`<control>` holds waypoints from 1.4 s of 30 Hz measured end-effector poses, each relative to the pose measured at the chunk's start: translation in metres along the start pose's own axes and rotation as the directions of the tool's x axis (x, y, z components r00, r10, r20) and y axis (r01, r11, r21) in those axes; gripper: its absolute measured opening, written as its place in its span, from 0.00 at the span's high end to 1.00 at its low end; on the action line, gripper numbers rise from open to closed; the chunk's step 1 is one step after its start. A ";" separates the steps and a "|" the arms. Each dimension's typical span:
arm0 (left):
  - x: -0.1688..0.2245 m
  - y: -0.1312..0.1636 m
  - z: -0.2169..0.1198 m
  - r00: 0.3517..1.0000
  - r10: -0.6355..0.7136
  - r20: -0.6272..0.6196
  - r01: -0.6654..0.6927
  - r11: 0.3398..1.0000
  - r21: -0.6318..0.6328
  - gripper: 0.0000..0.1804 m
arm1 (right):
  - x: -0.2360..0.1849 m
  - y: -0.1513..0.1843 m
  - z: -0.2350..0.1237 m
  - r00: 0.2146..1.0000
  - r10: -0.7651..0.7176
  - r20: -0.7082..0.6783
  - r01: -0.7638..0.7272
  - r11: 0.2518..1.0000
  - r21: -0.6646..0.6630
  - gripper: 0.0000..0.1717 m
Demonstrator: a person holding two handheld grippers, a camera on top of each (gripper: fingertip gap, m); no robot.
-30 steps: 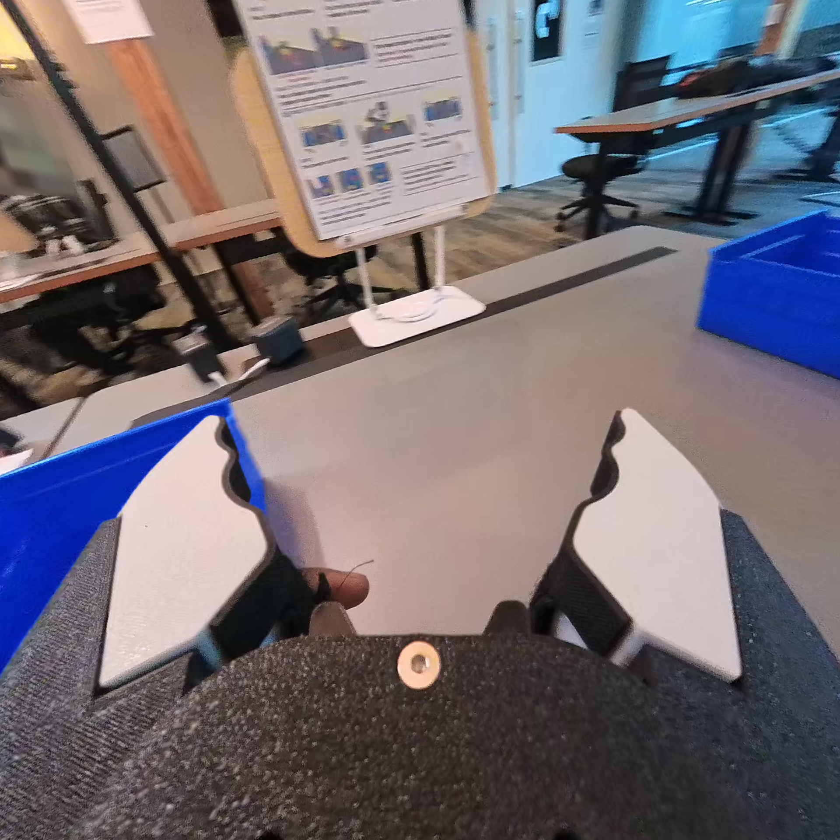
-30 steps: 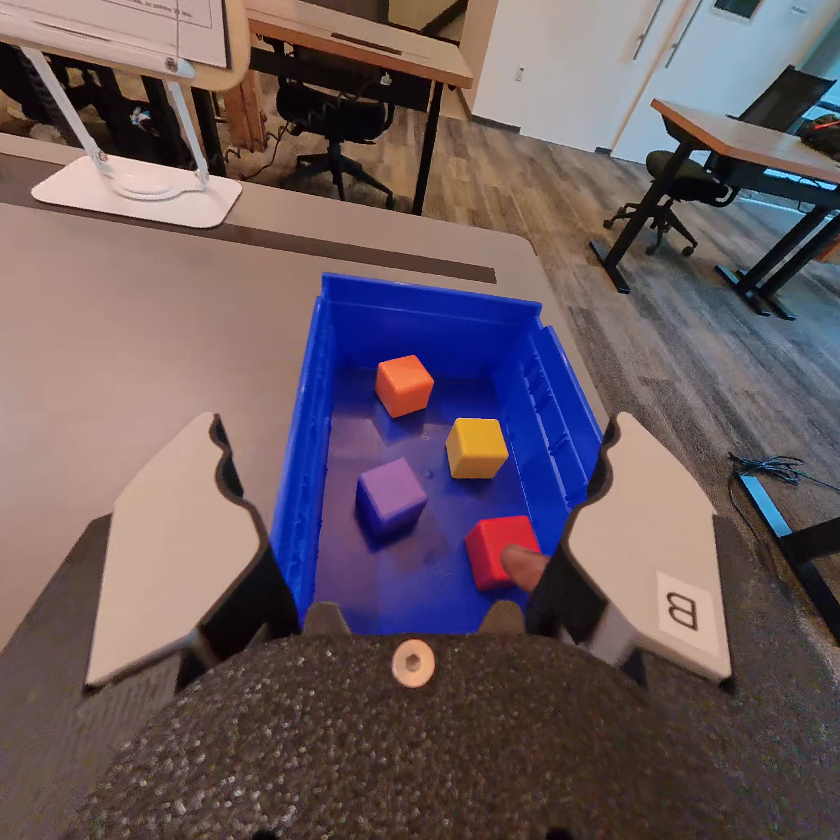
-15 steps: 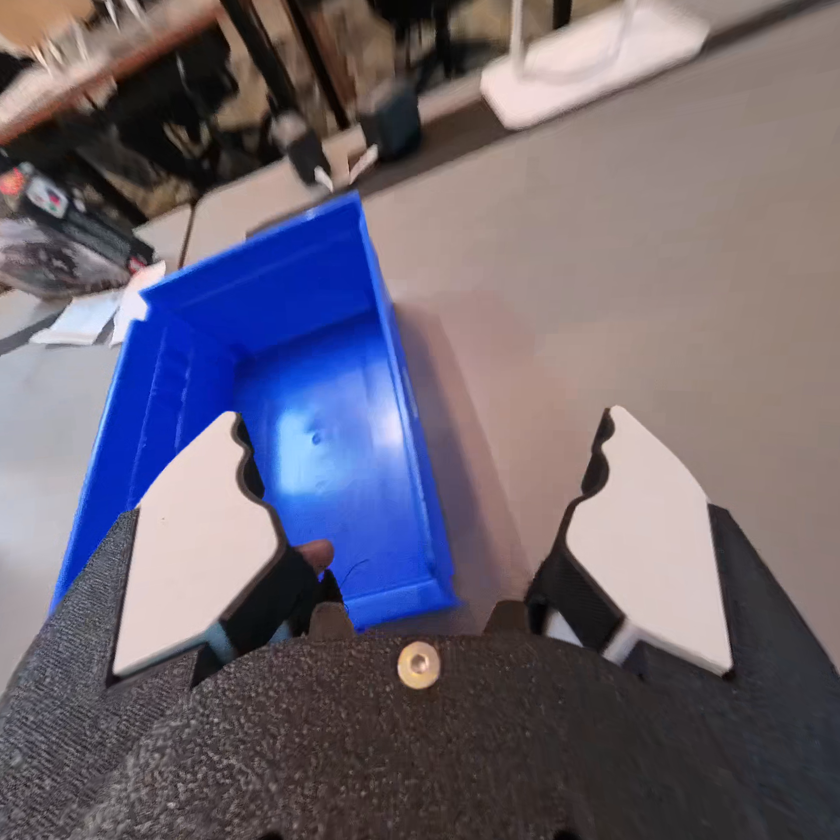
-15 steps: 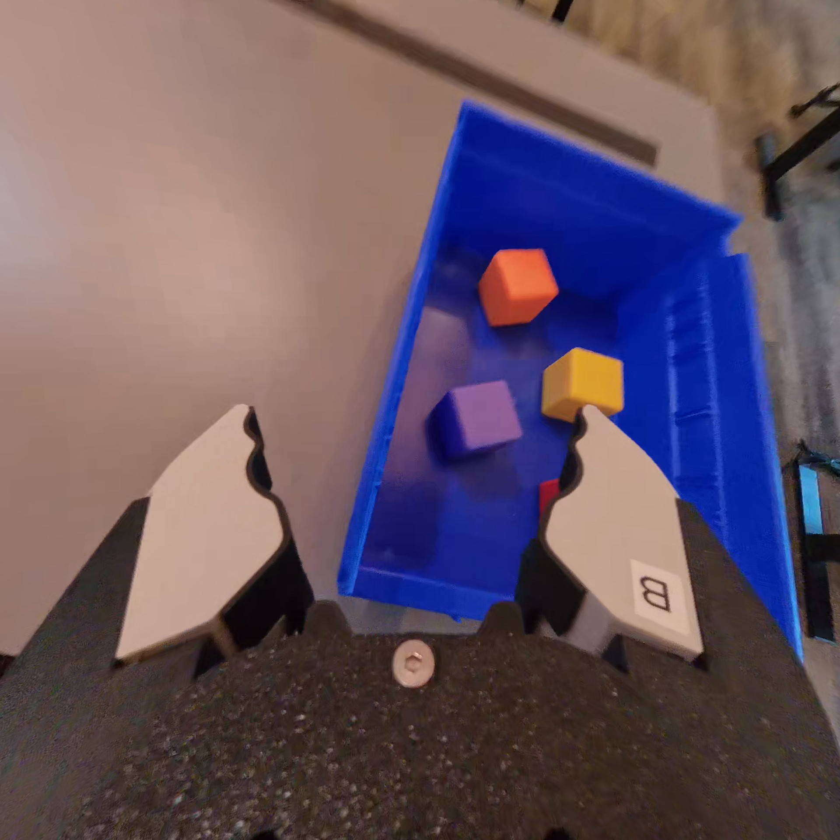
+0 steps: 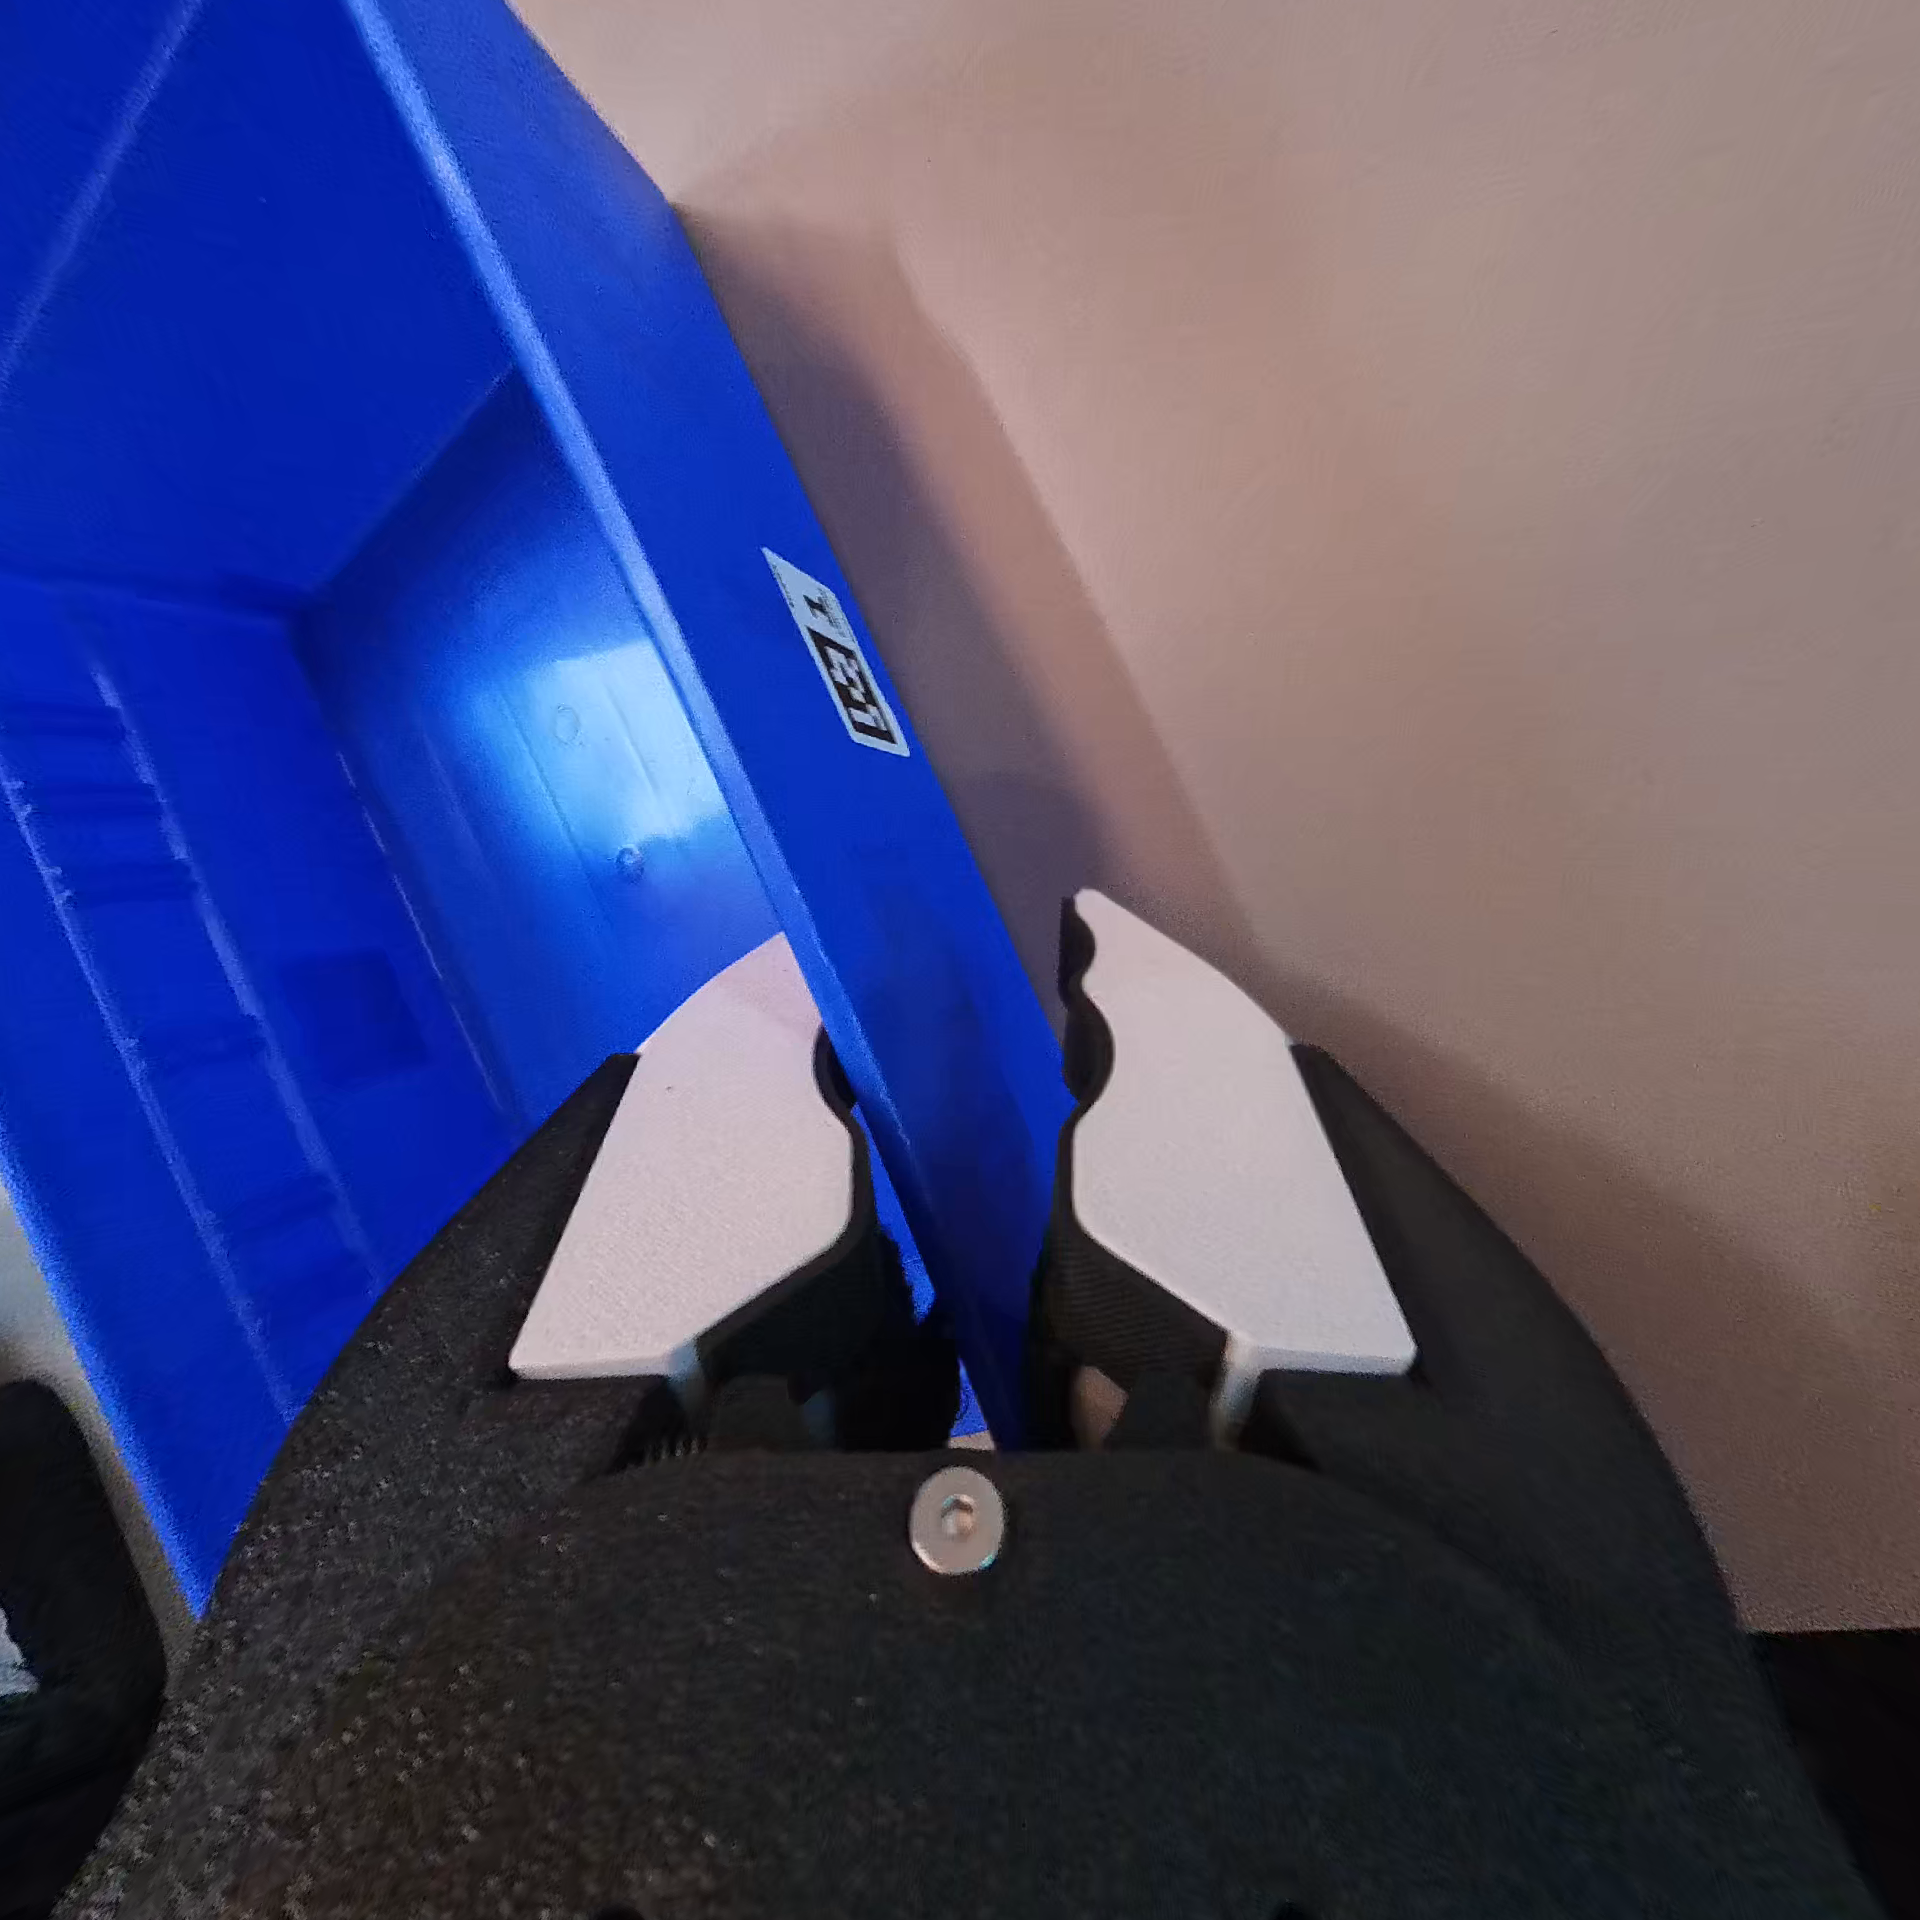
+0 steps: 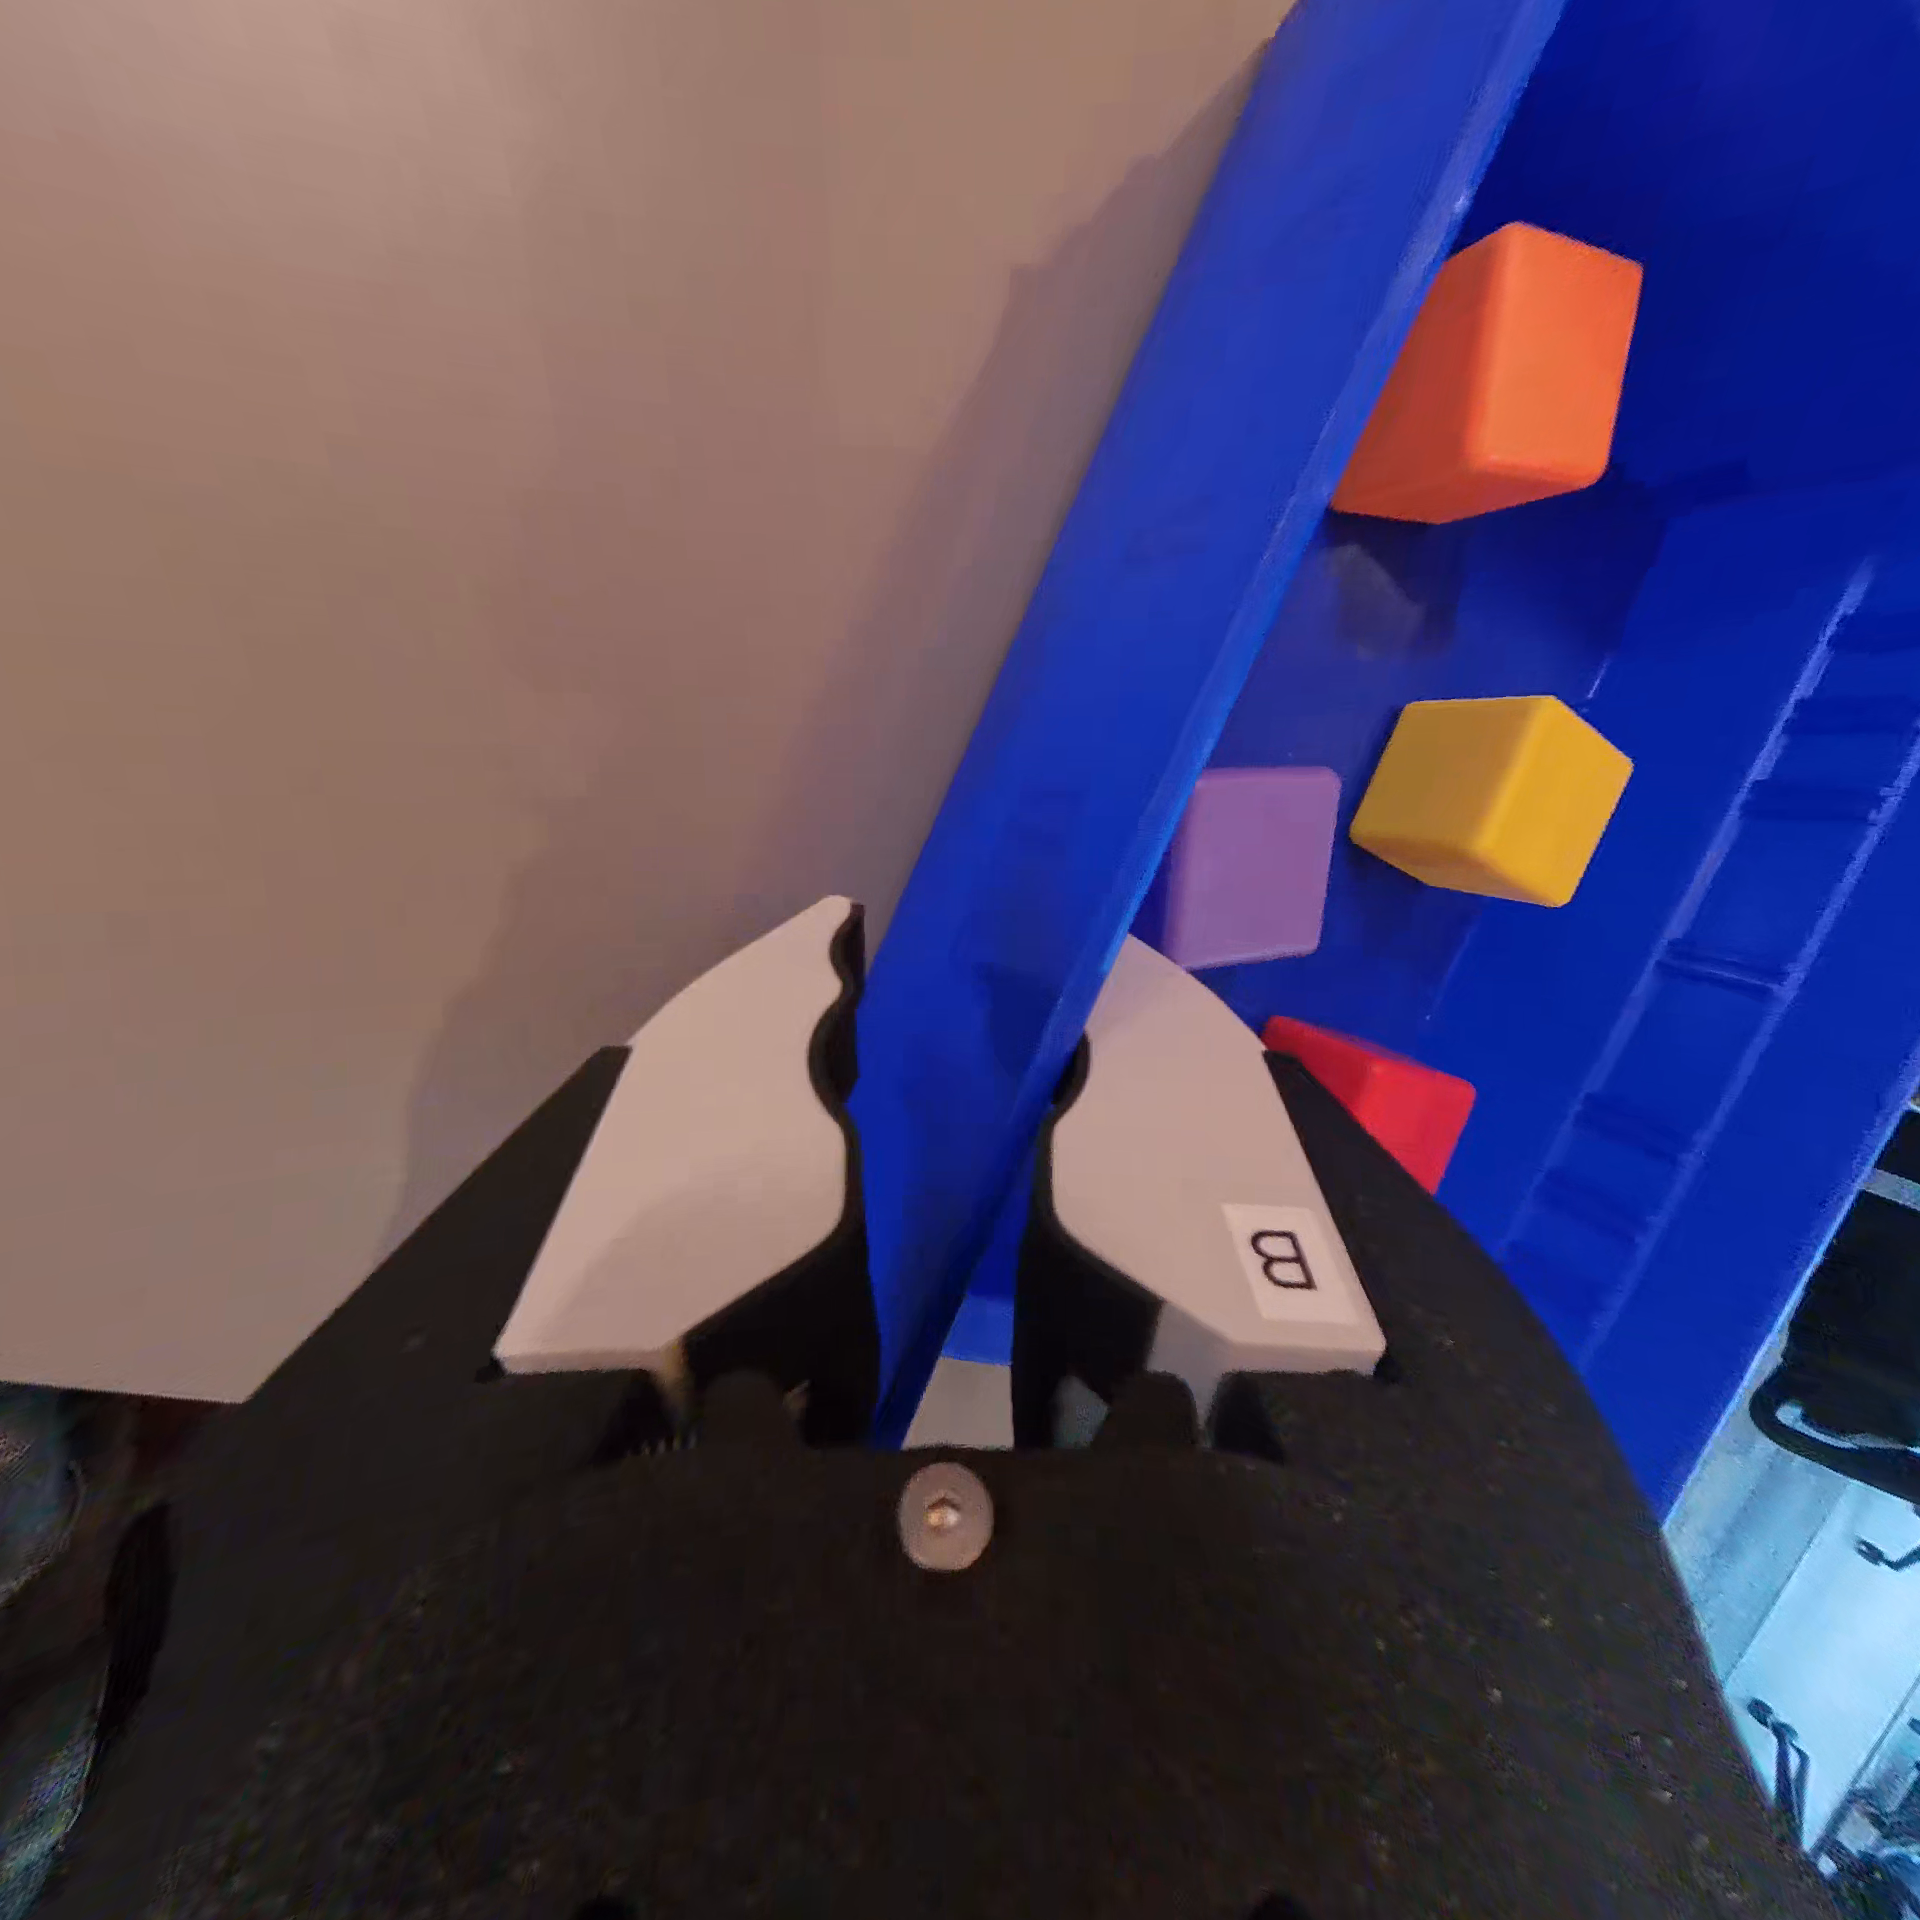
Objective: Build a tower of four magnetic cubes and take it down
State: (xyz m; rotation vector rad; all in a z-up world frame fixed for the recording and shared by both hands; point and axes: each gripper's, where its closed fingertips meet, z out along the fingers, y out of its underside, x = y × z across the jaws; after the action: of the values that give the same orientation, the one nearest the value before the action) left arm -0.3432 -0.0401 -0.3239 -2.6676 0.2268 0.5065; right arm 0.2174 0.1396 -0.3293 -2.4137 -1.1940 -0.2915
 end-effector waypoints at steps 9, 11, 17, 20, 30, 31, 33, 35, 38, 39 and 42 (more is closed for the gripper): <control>0.000 -0.009 0.002 0.989 0.120 -0.091 -0.110 0.987 0.114 0.96 | 0.002 0.007 -0.005 0.995 -0.088 -0.046 0.091 0.994 0.062 0.91; 0.003 -0.017 0.004 0.978 0.184 -0.098 -0.170 0.976 0.136 0.95 | -0.003 0.009 -0.007 0.990 -0.139 -0.034 0.141 0.986 0.087 0.92; 0.005 -0.044 0.015 0.920 0.375 -0.111 -0.345 0.912 0.223 0.95 | -0.023 0.014 -0.017 0.948 -0.319 -0.001 0.314 0.932 0.178 0.92; 0.009 -0.060 0.020 0.879 0.463 -0.110 -0.422 0.866 0.269 0.94 | -0.035 0.015 -0.022 0.905 -0.425 0.000 0.413 0.881 0.232 0.91; 0.019 -0.104 0.035 0.747 0.656 -0.106 -0.578 0.720 0.384 0.93 | -0.081 0.017 -0.042 0.687 -0.726 -0.003 0.658 0.620 0.427 0.91; 0.020 -0.108 0.036 0.733 0.672 -0.106 -0.590 0.705 0.395 0.93 | -0.085 0.016 -0.044 0.665 -0.746 -0.005 0.671 0.595 0.441 0.91; 0.023 -0.116 0.039 0.701 0.705 -0.103 -0.614 0.671 0.416 0.93 | -0.095 0.015 -0.048 0.625 -0.781 -0.008 0.693 0.550 0.467 0.91; 0.026 -0.126 0.042 0.669 0.737 -0.101 -0.634 0.636 0.439 0.93 | -0.104 0.014 -0.051 0.588 -0.809 -0.013 0.709 0.507 0.490 0.91; 0.032 -0.140 0.045 0.625 0.774 -0.105 -0.653 0.591 0.473 0.93 | -0.117 0.011 -0.056 0.536 -0.844 -0.021 0.727 0.449 0.520 0.91; 0.034 -0.145 0.046 0.610 0.785 -0.107 -0.658 0.578 0.483 0.93 | -0.121 0.011 -0.057 0.519 -0.854 -0.023 0.731 0.430 0.531 0.91; 0.042 -0.159 0.049 0.569 0.815 -0.108 -0.673 0.537 0.509 0.94 | -0.134 0.008 -0.062 0.472 -0.881 -0.029 0.736 0.377 0.562 0.91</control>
State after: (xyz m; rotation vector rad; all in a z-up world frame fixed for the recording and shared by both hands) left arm -0.2837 0.1206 -0.3234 -2.0719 1.4894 0.1782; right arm 0.1426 0.0119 -0.3259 -1.2218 -2.2403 0.1087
